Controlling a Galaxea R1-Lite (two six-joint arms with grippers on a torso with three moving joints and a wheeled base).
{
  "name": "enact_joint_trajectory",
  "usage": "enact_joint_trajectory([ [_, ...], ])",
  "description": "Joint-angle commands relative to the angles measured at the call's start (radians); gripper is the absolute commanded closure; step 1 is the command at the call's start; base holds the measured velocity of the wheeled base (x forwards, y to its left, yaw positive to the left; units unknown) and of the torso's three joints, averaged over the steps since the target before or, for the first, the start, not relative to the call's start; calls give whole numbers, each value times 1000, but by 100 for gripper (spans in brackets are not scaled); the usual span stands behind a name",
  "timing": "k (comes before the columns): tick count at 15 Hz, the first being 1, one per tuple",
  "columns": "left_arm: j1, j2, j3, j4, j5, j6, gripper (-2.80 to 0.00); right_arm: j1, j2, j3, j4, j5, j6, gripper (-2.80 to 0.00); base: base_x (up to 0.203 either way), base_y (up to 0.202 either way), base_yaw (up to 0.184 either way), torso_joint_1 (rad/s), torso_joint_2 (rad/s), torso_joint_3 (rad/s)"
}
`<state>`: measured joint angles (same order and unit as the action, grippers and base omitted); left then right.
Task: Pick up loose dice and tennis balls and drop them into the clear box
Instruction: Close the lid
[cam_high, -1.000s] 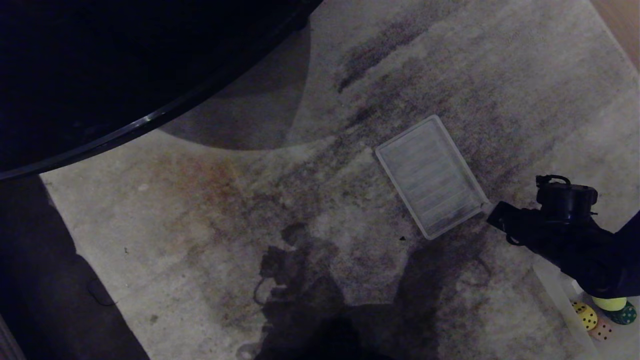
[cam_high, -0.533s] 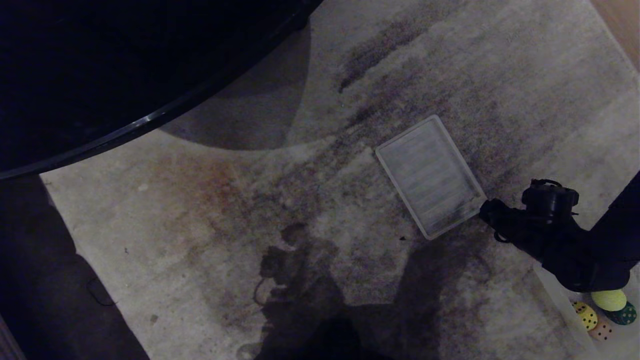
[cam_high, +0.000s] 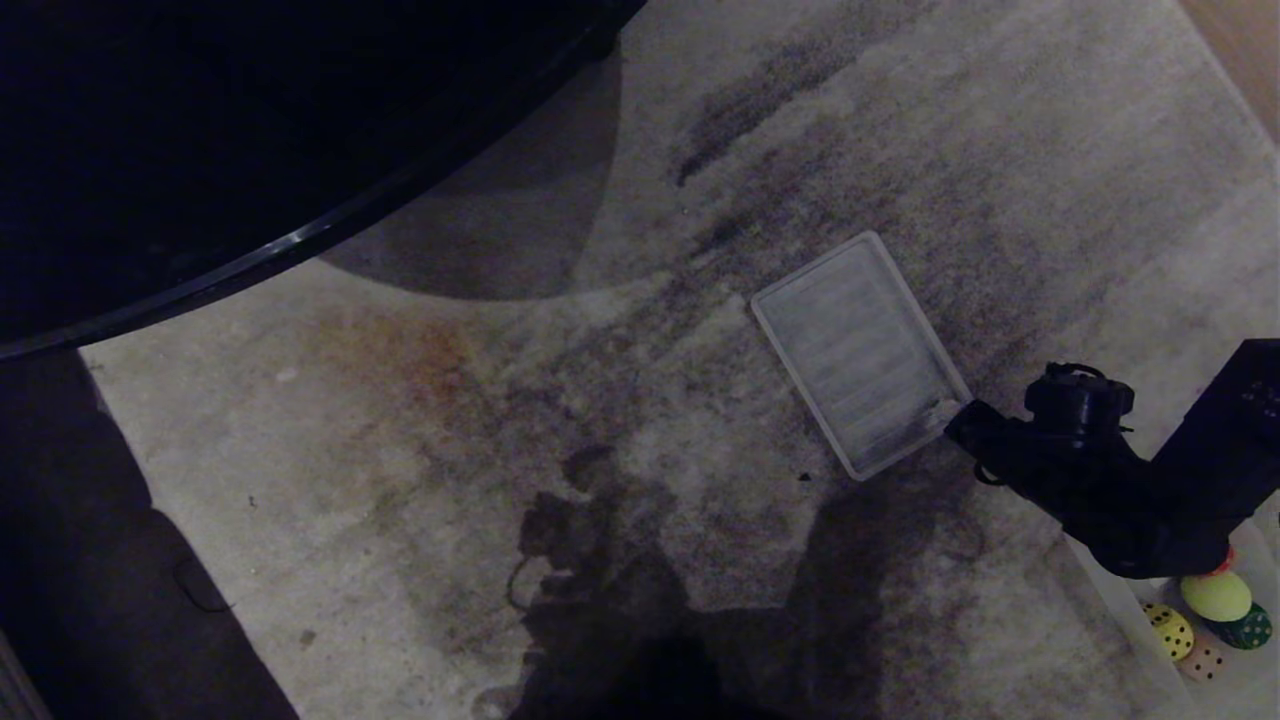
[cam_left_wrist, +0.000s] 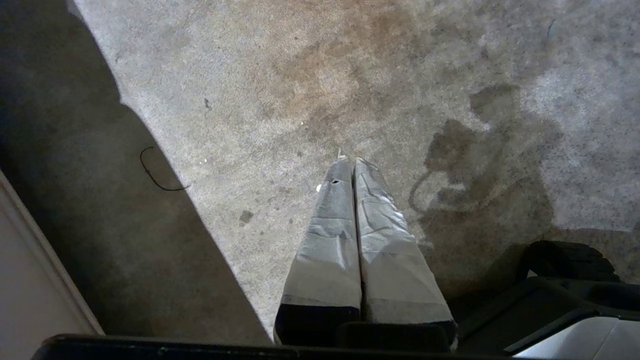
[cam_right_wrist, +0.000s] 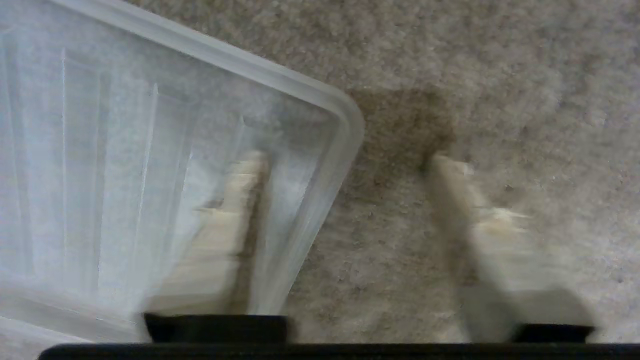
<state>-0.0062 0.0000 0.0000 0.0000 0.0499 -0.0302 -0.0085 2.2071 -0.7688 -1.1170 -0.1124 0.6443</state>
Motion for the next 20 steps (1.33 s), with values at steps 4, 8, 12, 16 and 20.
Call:
enact_joint_trajectory([
  [4, 0, 2, 2, 0, 1, 0, 0, -2, 4, -1, -4, -6, -6, 0, 0, 0, 0, 0, 0, 0],
  [8, 0, 2, 2, 0, 1, 0, 0, -3, -84, 44, -1, -9, -9, 0, 0, 0, 0, 0, 0, 0],
  [12, 0, 2, 2, 0, 1, 0, 0, -7, -292, 145, 34, -3, -39, 0, 0, 0, 0, 0, 0, 0],
  [16, 0, 2, 2, 0, 1, 0, 0, -7, -612, 284, 203, 3, -93, 0, 0, 0, 0, 0, 0, 0],
  [20, 0, 2, 2, 0, 1, 0, 0, 7, -978, 409, 443, 24, -211, 0, 0, 0, 0, 0, 0, 0],
])
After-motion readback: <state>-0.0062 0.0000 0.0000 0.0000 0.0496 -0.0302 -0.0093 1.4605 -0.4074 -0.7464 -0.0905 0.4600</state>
